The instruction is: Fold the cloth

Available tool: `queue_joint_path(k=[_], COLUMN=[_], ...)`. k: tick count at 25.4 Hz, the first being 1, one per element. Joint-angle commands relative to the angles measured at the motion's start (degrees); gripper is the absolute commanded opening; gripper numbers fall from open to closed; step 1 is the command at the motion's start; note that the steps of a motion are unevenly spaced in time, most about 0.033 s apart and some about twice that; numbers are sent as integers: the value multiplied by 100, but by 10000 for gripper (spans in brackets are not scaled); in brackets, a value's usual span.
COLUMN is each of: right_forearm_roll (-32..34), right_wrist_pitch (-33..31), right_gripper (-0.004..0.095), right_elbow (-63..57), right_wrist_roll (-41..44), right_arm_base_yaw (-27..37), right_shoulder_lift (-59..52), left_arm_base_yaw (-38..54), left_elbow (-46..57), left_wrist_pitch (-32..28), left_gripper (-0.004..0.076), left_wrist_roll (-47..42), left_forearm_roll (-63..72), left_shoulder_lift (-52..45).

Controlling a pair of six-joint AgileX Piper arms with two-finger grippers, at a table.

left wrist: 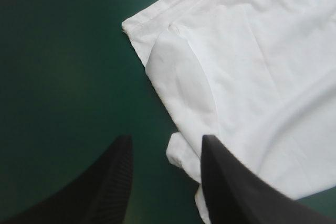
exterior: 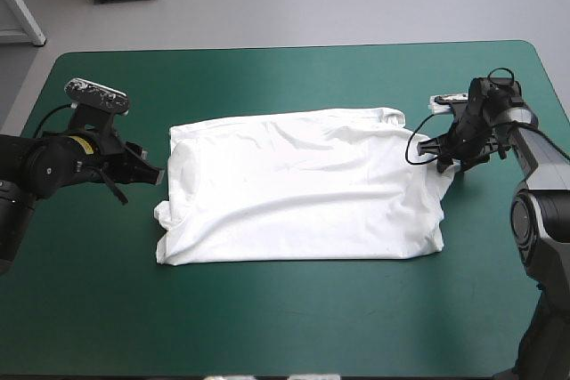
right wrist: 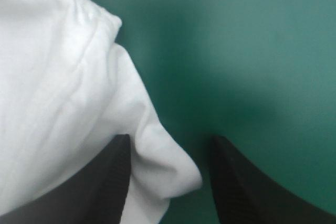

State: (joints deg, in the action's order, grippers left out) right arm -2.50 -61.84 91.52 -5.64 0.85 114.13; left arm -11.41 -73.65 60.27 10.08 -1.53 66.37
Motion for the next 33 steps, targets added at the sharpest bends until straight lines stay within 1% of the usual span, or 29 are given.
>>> queue_joint_path(k=[1,4,7,8,14,17,18,19,23,24,28,33], right_forearm_roll=[-173,-188,-243,-295,-330,-507,-719,-770,-1198,-1238,-1227,-1229], right_wrist_pitch=[-9,-47,-69,-78,-274,-348,-430,-457,-488,-408,-295,-243], right_gripper=[382,217,9,-14,-13,-13,-13,-13,-13,-13,-13,-13], right_elbow=[168,168,168,168,311,330,330,330,330,330,330,330], right_wrist_roll=[-96,-120,-228,-231,-252,-265,-352,-392,-539,-561,-636,-841], right_arm_base_yaw=[52,52,52,52,52,27,-27,-51,-625,-901,-1444,-1739], right_shoulder_lift=[-205,-172,-172,-184,-509,-857,-1083,-1174,-1370,-1333,-1054,-541], left_arm_base_yaw=[-4,-4,-4,-4,-4,-4,-4,-4,-4,-4,-4,-4], left_elbow=[-213,-226,-226,-226,-226,-226,-226,-226,-231,-231,-240,-240], left_wrist_pitch=[-192,-193,-152,-152,-30,-27,-27,-27,-47,-47,-36,1], left_gripper=[312,312,312,312,312,312,312,312,312,312,312,312], left_wrist_roll=[-46,-46,-46,-46,-46,-46,-46,-46,-46,-46,-46,-46], left_forearm_roll=[49,49,49,49,49,49,49,63,76,76,76,66], left_shoulder_lift=[-115,-115,-115,-115,-115,-115,-125,-125,-249,-285,-350,-350])
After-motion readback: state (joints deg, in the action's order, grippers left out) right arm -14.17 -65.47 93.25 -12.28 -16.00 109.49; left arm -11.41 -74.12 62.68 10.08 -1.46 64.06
